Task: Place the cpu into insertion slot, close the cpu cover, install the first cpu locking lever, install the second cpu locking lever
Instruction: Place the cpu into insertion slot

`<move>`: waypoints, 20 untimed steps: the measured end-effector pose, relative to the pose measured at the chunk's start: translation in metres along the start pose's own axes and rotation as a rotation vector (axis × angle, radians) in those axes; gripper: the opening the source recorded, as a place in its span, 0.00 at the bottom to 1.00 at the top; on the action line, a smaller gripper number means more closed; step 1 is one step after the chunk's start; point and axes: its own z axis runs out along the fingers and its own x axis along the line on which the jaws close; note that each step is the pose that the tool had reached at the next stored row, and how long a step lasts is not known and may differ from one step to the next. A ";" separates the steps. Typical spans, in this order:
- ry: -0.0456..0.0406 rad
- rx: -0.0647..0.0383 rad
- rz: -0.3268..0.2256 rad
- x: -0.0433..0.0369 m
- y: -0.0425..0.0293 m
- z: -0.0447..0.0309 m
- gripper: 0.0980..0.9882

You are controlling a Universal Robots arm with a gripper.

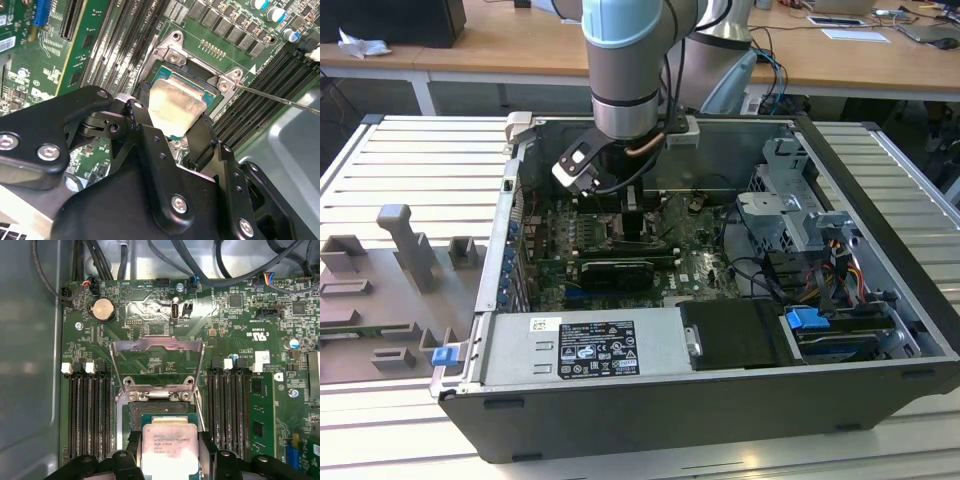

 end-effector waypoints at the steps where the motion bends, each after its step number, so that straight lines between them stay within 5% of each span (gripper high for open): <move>1: 0.0000 0.000 0.000 0.0003 0.0001 0.0006 0.49; 20: -0.0001 0.000 0.000 0.0012 0.0003 0.0037 0.49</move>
